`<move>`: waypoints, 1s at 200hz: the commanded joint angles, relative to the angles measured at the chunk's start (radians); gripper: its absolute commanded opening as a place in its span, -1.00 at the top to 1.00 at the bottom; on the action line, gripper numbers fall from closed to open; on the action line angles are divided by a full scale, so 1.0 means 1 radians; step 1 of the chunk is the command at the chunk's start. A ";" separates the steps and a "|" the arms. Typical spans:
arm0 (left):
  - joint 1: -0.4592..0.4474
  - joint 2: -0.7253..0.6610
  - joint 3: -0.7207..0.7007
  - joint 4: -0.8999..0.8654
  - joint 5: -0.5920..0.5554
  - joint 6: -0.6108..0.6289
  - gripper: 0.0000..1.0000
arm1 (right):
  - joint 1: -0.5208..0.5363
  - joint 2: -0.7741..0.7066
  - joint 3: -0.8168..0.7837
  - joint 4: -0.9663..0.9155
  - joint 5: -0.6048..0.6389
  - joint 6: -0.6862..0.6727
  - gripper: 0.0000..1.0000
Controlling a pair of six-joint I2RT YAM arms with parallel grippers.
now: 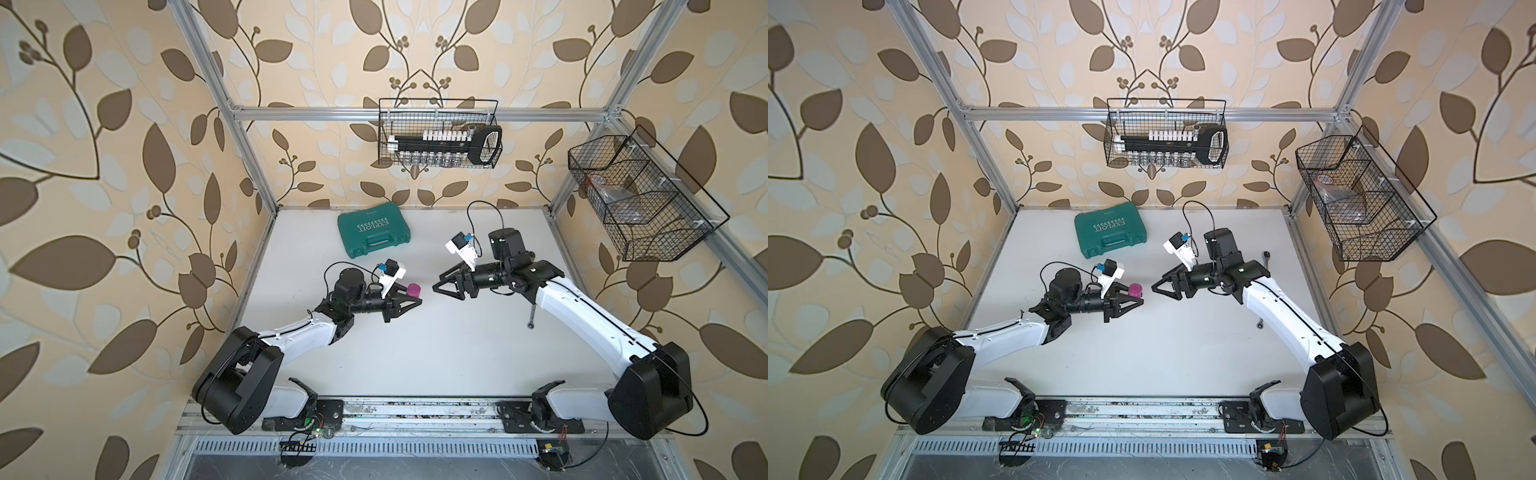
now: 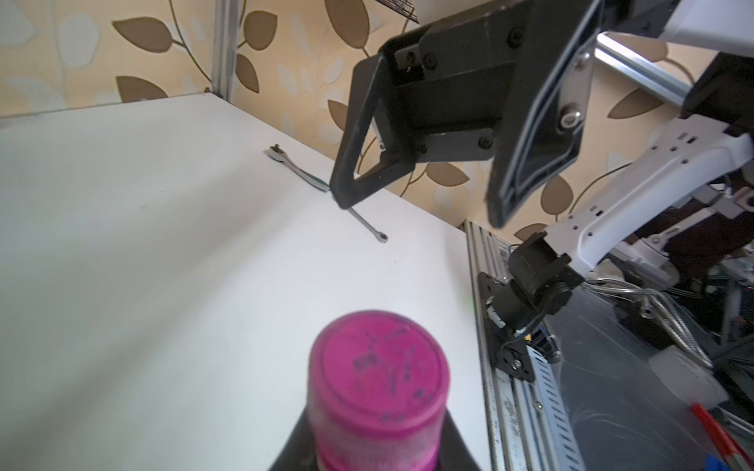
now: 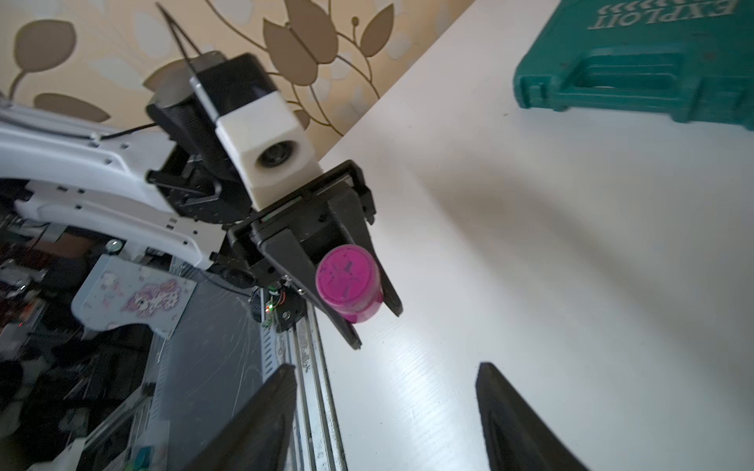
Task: Close the paint jar lid
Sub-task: Screw the lid onto the paint jar.
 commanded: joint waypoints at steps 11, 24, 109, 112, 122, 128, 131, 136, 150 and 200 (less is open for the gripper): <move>-0.004 -0.015 0.043 0.012 0.122 -0.010 1.00 | 0.013 0.067 0.031 -0.022 -0.151 -0.140 -0.39; -0.004 -0.017 0.054 -0.012 0.134 -0.001 1.00 | 0.045 0.082 0.040 -0.034 -0.124 -0.170 -0.39; -0.007 -0.017 0.061 -0.045 0.139 0.014 1.00 | 0.115 0.156 0.131 -0.066 -0.096 -0.215 -0.37; -0.007 -0.017 0.062 -0.046 0.139 0.014 1.00 | 0.117 0.160 0.136 -0.070 -0.094 -0.219 -0.36; -0.009 -0.018 0.063 -0.049 0.140 0.016 1.00 | 0.122 0.173 0.150 -0.080 -0.090 -0.223 -0.35; -0.009 -0.017 0.066 -0.052 0.139 0.019 1.00 | 0.125 0.182 0.157 -0.085 -0.089 -0.224 -0.34; -0.009 -0.018 0.066 -0.054 0.139 0.020 1.00 | 0.127 0.185 0.162 -0.087 -0.089 -0.226 -0.33; -0.010 -0.016 0.067 -0.056 0.138 0.021 1.00 | 0.130 0.190 0.166 -0.089 -0.089 -0.226 -0.33; -0.009 -0.016 0.066 -0.059 0.139 0.022 1.00 | 0.136 0.199 0.172 -0.088 -0.087 -0.227 -0.29; -0.010 -0.016 0.068 -0.072 0.137 0.030 1.00 | 0.142 0.206 0.168 -0.085 -0.086 -0.228 0.01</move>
